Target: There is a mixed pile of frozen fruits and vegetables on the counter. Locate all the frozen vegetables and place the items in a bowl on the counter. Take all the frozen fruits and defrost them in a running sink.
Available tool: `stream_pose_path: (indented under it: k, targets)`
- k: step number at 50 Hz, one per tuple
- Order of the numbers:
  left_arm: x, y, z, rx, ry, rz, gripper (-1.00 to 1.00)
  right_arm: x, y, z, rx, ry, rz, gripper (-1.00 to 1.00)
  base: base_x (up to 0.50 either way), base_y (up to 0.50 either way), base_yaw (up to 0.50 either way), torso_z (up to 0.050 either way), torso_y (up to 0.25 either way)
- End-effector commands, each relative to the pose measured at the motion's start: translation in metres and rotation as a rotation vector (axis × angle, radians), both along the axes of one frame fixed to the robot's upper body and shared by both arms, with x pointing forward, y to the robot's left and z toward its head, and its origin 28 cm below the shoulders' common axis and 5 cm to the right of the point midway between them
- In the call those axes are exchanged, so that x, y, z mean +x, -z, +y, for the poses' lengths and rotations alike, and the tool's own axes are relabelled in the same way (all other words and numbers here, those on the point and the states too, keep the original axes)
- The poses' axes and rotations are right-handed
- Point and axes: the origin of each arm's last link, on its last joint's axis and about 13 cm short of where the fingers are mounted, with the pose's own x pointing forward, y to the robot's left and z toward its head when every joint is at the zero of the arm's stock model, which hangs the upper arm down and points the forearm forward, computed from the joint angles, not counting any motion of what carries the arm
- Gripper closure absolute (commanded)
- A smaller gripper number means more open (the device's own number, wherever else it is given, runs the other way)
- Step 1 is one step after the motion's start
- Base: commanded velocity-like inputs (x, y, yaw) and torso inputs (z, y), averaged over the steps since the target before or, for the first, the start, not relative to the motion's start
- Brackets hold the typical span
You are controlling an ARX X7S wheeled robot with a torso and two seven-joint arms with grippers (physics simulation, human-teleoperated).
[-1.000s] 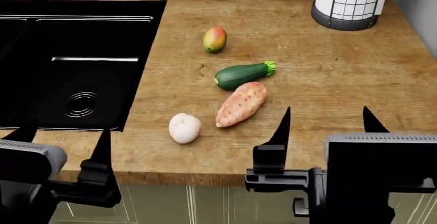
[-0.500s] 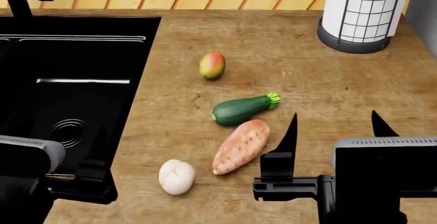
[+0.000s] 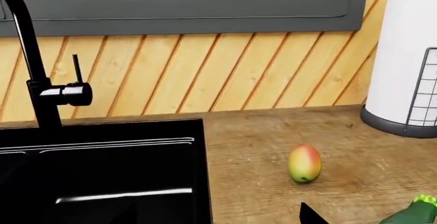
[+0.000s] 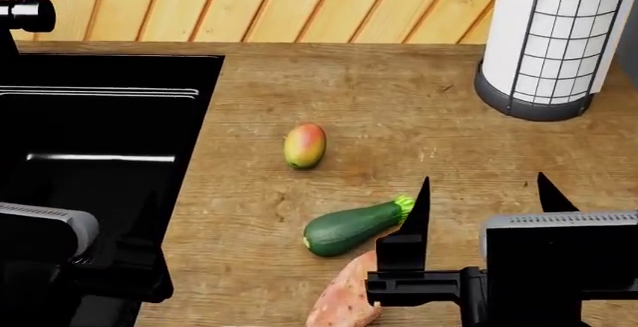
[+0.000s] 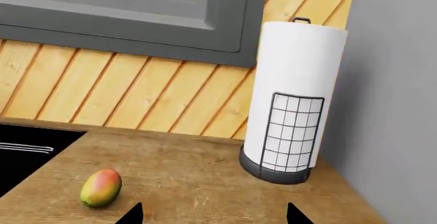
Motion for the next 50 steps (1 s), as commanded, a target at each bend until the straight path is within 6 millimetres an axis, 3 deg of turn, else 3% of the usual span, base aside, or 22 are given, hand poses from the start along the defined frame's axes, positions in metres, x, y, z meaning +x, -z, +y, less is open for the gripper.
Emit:
stream_pose_path:
  k: [1,5,10,19,37,50]
  targets:
    - [0.001,0.002,-0.001,0.0,0.004,0.009,-1.0,-0.005,-0.003,0.007,0.038,-0.039,0.03,-1.0,0.06,0.0,0.0,0.0,0.0]
    - [0.002,0.004,-0.001,-0.001,0.006,0.011,-1.0,-0.011,-0.008,0.019,0.088,-0.098,0.133,-1.0,0.0,0.0,0.0,0.0,0.0]
    - [0.001,0.004,-0.001,-0.006,0.005,0.011,-1.0,-0.018,0.004,0.034,0.142,-0.151,0.269,-1.0,0.0,0.0,0.0,0.0,0.0]
    - [0.0,0.007,0.0,-0.013,0.016,0.015,-1.0,-0.023,0.02,0.046,0.236,-0.191,0.347,-1.0,0.0,0.0,0.0,0.0,0.0]
    - [0.002,0.01,-0.003,-0.017,0.039,0.024,-1.0,-0.007,0.04,0.042,0.367,-0.138,0.417,-1.0,0.0,0.0,0.0,0.0,0.0]
    - [0.002,0.01,-0.007,-0.032,0.069,0.02,-1.0,0.011,0.046,0.045,0.322,-0.105,0.423,-1.0,0.0,0.0,0.0,0.0,0.001]
